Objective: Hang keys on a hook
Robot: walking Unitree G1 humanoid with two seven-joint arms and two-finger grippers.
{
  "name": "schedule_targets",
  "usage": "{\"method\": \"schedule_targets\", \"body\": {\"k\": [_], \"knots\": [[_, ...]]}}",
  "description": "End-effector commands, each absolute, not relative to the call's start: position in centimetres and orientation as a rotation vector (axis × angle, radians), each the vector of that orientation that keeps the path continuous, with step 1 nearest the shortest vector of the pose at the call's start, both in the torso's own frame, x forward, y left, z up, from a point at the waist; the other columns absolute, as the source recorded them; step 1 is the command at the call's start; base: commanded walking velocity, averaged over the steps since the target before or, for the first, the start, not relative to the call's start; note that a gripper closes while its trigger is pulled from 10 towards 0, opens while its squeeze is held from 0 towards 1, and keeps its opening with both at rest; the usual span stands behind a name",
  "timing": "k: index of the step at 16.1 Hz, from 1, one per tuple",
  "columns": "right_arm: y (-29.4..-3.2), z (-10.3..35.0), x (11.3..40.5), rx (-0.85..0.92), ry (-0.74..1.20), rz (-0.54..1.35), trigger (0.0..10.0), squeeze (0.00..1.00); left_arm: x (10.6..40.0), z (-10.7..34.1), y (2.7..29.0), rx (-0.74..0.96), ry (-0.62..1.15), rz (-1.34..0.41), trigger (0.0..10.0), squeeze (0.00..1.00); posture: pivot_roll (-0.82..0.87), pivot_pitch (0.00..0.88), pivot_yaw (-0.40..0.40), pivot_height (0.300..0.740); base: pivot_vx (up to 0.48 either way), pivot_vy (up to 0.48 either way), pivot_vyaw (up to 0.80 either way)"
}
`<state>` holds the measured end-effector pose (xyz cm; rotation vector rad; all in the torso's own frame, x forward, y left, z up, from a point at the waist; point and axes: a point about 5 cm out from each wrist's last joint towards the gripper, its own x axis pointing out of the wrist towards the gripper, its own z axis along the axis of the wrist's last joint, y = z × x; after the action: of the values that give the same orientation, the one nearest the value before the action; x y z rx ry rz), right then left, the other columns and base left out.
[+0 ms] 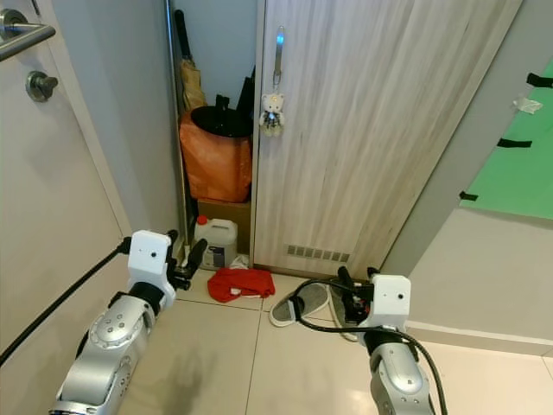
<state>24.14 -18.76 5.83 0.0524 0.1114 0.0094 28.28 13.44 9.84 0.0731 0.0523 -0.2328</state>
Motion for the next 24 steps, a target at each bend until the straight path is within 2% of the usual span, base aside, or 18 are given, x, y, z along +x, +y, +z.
{"method": "schedule_targets", "body": {"k": [1,2,3,4,8,11,14,16,17,18,19,21,24], "knots": [[-17.6,7.0,26.8,-0.08,0.129,0.002,10.0,0.0,28.8,10.2,12.4,-0.021,0.086,-0.202,10.0,0.0,-0.01,0.0,-0.087,0.74,0.0,0.0,0.0],[-17.4,8.2,26.9,-0.042,0.067,-0.005,10.0,0.0,28.8,10.0,13.1,-0.014,0.09,-0.214,10.0,0.0,-0.04,0.0,-0.038,0.74,0.0,0.0,0.0],[-17.6,8.4,27.1,0.016,0.058,-0.034,10.0,0.56,29.2,10.3,13.4,-0.038,0.069,-0.224,10.0,0.0,-0.04,0.0,-0.042,0.74,0.0,0.0,0.0],[-17.9,8.3,27.1,0.089,0.057,-0.048,10.0,1.0,29.5,10.6,13.7,-0.047,0.051,-0.227,10.0,1.0,-0.04,0.0,-0.044,0.74,0.0,0.0,0.0],[-17.6,7.5,26.6,0.072,0.082,-0.025,10.0,1.0,29.5,10.6,15.0,-0.007,0.056,-0.149,10.0,1.0,-0.02,0.0,-0.054,0.74,0.0,0.0,0.0],[-19.5,7.3,25.1,0.085,0.085,-0.089,10.0,1.0,29.4,11.3,16.6,0.093,0.026,-0.088,10.0,1.0,-0.02,0.0,-0.056,0.74,0.0,0.0,0.0],[-19.3,7.5,25.3,0.08,0.057,-0.051,10.0,1.0,29.3,10.8,15.9,0.071,0.054,-0.125,10.0,1.0,-0.04,0.0,-0.047,0.74,0.0,0.0,0.0],[-18.7,7.7,25.4,0.1,0.049,-0.043,10.0,1.0,29.4,11.2,15.1,0.015,0.017,-0.177,10.0,1.0,-0.04,0.0,-0.042,0.74,0.0,0.0,0.0],[-18.7,7.6,25.4,0.094,0.06,-0.049,10.0,1.0,29.4,11.5,15.1,0.051,-0.009,-0.189,10.0,1.0,-0.04,0.0,-0.04,0.74,0.0,0.0,0.0],[-18.7,7.6,25.4,0.08,0.064,-0.048,10.0,1.0,29.4,11.6,15.1,0.097,-0.026,-0.19,10.0,0.0,-0.05,0.0,-0.036,0.74,0.0,-0.48,0.0],[-18.7,7.6,25.5,0.082,0.066,-0.043,10.0,0.0,29.4,11.7,15.1,0.103,-0.031,-0.184,10.0,0.0,-0.05,0.0,-0.034,0.74,0.0,-0.469,0.0],[-18.1,7.9,25.7,0.075,0.056,-0.02,10.0,0.0,29.7,11.0,14.7,0.028,0.009,-0.152,10.0,0.0,-0.06,0.0,-0.032,0.74,0.0,-0.469,0.0],[-18.0,8.0,26.0,0.042,0.056,-0.022,10.0,0.0,29.8,9.4,15.9,-0.065,0.085,-0.054,10.0,0.0,-0.07,0.0,-0.034,0.74,0.0,-0.469,0.0]]}}
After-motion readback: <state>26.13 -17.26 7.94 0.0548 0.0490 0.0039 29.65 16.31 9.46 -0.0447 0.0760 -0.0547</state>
